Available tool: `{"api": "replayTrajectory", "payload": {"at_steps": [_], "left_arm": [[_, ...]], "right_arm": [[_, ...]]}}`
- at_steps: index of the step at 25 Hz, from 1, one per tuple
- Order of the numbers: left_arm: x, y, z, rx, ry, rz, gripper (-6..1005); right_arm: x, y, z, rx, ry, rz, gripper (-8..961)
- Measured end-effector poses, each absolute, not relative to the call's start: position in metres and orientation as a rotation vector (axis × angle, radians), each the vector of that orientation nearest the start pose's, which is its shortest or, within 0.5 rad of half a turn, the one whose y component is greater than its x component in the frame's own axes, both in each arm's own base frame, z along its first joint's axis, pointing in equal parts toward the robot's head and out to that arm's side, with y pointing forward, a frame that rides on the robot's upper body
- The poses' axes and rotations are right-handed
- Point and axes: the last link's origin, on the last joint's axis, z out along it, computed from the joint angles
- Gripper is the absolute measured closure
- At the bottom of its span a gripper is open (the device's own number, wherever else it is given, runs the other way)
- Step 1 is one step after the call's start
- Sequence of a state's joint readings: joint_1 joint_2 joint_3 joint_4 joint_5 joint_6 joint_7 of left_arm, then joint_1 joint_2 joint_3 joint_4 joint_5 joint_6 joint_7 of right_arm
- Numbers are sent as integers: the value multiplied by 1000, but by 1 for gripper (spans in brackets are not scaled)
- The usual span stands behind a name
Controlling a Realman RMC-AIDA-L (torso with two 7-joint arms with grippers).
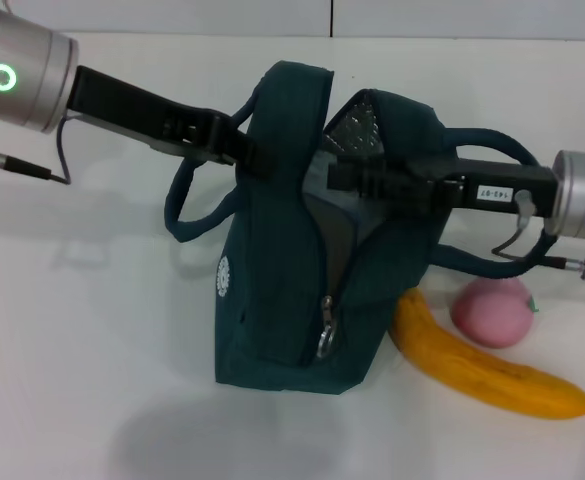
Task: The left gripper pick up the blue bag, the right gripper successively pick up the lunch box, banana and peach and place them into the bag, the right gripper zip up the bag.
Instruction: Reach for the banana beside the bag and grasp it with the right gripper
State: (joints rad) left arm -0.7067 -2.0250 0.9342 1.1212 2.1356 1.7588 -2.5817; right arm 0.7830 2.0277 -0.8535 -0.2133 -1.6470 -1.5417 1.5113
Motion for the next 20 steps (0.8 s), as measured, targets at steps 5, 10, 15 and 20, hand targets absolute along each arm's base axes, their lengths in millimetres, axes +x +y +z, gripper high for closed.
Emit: {"api": "replayTrajectory", "payload": {"at_steps": [5,10,15,20], "left_arm": [[-163,363,50,-2721,-1480,-275,940],[-164,363,51,-2719,-1475,-277,940],[-165,363,51,-2717,-1475,-279,939],[-165,363,51,-2715,-1477,-279,939]], "right_arm": [[183,357,-10,-2801,891,1187,553],[193,353,31,-2759,834,1111,361],[191,339,51,-2794,797,882,294],[180,329,56,-2809,807,447,298]]}}
